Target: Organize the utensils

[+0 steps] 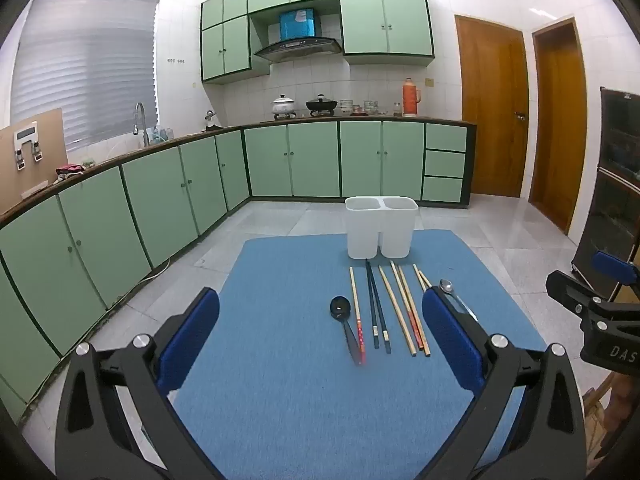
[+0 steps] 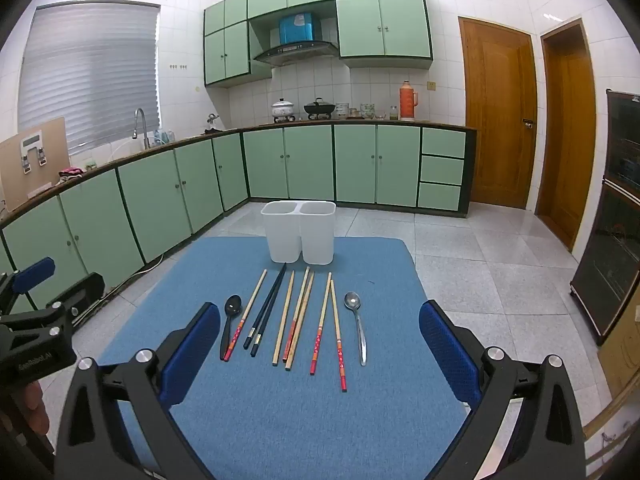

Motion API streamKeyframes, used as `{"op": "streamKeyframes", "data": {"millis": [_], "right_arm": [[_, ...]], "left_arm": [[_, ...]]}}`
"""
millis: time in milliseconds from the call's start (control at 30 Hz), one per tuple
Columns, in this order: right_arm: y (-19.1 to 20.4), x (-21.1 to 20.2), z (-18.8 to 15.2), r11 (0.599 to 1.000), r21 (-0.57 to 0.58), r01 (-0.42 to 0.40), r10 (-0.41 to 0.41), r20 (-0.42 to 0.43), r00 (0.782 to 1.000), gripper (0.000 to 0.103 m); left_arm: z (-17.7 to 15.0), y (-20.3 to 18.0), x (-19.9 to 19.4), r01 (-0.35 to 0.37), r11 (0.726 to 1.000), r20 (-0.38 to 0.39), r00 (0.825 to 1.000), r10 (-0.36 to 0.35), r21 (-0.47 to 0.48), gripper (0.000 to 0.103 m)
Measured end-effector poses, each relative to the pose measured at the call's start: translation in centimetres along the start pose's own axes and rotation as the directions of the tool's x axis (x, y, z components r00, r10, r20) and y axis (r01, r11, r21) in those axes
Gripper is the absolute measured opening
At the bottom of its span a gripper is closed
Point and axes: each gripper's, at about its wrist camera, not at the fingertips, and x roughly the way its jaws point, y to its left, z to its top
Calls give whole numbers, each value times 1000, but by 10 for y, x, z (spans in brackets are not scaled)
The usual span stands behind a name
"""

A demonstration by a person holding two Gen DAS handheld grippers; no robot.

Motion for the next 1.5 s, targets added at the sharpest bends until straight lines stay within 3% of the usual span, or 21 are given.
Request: {"op": "streamKeyframes", "data": {"millis": [1500], "right_arm": [[-1,0,0,1000,0,0,0,1,1000,97]], "left_arm": [[0,-1,0,-8,1000,2,1000,8,14,98]]}}
